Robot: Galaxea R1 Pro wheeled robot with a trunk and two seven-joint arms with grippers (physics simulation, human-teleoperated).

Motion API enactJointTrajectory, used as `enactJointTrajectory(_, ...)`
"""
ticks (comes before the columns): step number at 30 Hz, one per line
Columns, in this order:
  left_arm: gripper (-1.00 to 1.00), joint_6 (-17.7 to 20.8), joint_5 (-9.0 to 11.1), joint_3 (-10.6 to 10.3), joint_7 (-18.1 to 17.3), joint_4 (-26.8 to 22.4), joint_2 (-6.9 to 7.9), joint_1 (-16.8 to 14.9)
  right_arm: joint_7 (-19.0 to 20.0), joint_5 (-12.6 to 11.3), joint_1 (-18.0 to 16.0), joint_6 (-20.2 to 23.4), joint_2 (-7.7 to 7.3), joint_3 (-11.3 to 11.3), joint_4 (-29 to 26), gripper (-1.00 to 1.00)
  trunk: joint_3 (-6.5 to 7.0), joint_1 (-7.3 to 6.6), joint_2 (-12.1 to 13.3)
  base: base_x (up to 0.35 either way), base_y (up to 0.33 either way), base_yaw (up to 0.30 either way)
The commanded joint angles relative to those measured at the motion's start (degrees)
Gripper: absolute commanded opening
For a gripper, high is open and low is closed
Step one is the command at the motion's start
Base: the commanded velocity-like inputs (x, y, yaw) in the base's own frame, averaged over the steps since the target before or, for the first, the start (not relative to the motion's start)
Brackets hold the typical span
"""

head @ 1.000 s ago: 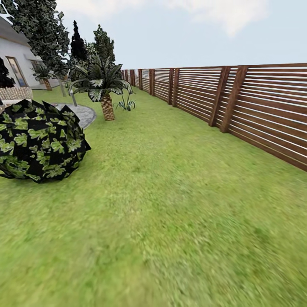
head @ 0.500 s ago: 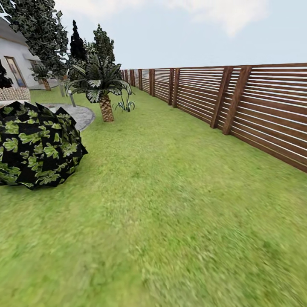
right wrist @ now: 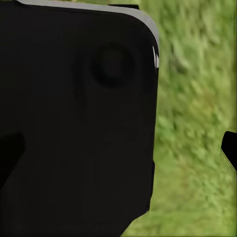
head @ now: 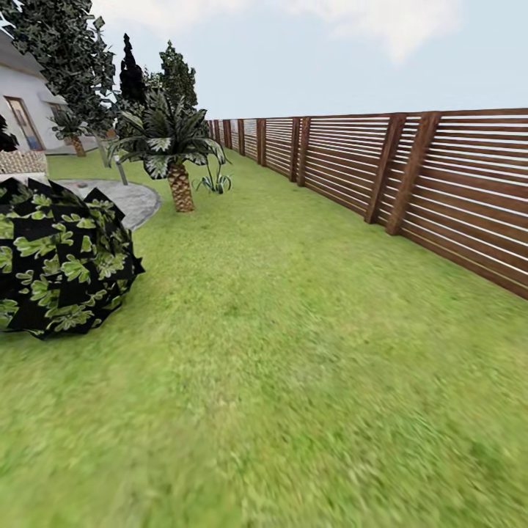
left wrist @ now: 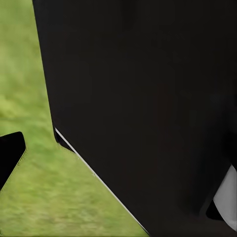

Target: Take the three Easter eggs out of the wicker basket on the lawn in the garden, then place them on the lawn next to a single tree (choose any tree) so that all three eggs are next to the same tree and none are left in the basket.

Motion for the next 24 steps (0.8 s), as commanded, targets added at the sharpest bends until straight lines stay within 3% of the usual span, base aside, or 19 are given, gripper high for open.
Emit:
enactJointTrajectory(1,1.00,-0.03,0.07,0.03,0.01,-0.04,-0.01,0.00,0.01,-0.01,-0.03,-0.19,-0.02,0.03,0.05,1.00,-0.04,0.03,-0.02,0.341,0.000,0.000)
enactJointTrajectory(24,1.00,-0.02,0.07,0.02,0.01,-0.04,-0.01,0.00,0.01,0.10,-0.03,-0.38,0.06,-0.04,0.14,1.00,-0.04,0.03,-0.02,0.341,0.000,0.000)
